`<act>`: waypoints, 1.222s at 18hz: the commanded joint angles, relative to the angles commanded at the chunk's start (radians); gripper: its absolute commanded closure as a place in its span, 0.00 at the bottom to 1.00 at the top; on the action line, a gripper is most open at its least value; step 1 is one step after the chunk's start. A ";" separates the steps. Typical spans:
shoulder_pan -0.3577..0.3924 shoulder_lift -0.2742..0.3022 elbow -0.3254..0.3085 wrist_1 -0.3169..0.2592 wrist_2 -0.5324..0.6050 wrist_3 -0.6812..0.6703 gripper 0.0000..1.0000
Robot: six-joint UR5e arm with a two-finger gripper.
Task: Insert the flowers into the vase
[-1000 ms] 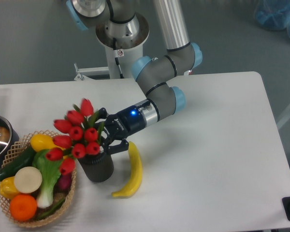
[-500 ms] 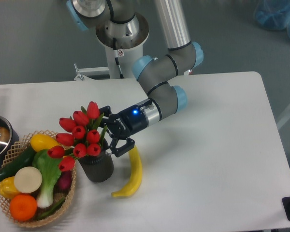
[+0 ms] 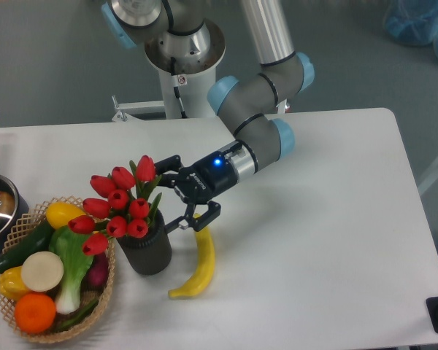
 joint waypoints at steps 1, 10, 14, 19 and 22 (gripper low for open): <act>0.012 0.011 -0.008 0.000 0.020 0.000 0.00; 0.149 0.161 0.086 -0.003 0.363 -0.135 0.00; 0.192 0.181 0.184 -0.003 0.463 -0.210 0.00; 0.203 0.225 0.278 -0.008 0.762 -0.273 0.00; 0.195 0.261 0.285 -0.008 0.922 -0.262 0.00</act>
